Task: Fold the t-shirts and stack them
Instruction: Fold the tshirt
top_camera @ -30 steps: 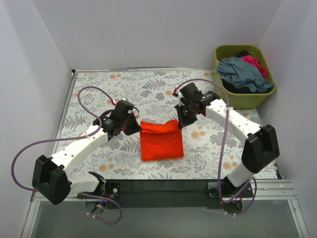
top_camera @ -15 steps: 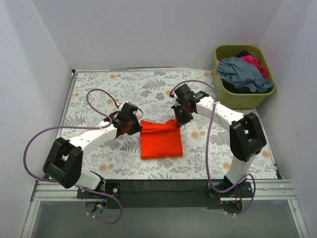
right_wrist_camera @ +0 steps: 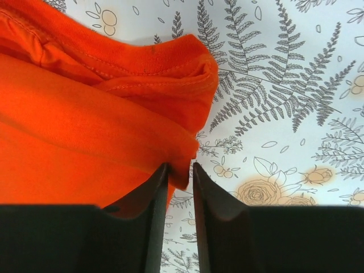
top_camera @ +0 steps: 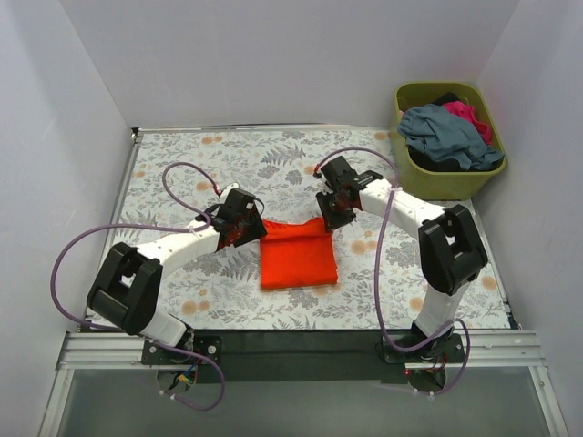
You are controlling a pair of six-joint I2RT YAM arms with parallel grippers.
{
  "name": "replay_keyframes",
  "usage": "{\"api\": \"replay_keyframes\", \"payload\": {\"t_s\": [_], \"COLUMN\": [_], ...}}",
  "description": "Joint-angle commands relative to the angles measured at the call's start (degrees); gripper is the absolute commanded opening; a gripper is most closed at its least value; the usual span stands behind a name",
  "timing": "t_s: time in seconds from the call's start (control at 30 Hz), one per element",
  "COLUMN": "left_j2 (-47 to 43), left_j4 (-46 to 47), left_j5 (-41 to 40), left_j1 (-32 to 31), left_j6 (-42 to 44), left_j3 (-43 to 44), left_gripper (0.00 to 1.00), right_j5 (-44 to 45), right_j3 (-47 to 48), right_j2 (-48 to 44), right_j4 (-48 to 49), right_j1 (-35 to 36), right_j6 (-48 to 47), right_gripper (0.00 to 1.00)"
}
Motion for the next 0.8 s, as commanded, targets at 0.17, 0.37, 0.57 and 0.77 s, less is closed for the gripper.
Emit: {"api": "replay_keyframes", "payload": {"t_s": [0.17,0.37,0.57,0.77], "left_j2": [-10.97,-17.04,-14.33,-12.92], "left_j4": [-2.21,-4.5,-5.02,-5.29], "left_j5": [-2.35,3.18,7.06,5.48], "left_j1": [-0.02,-4.41,-6.61,-6.61], "left_j6": [1.77,-2.27,-4.21,-3.33], "left_j3": [-0.37,-3.62,-5.2,-4.5], "left_gripper": [0.74,0.73,0.6,0.59], "right_j5": [-2.35,-12.19,-18.01,-16.95], "right_j3": [-2.89,-6.76,-7.74,-3.35], "right_j2": [-13.31,-12.98,-7.36,-1.12], "right_j4": [4.47,7.46,10.1,10.19], "right_j1": [2.45,4.48,4.65,2.12], "right_j6": [-0.76,-1.29,-3.05,-5.77], "right_gripper": [0.38,0.33,0.27,0.26]}}
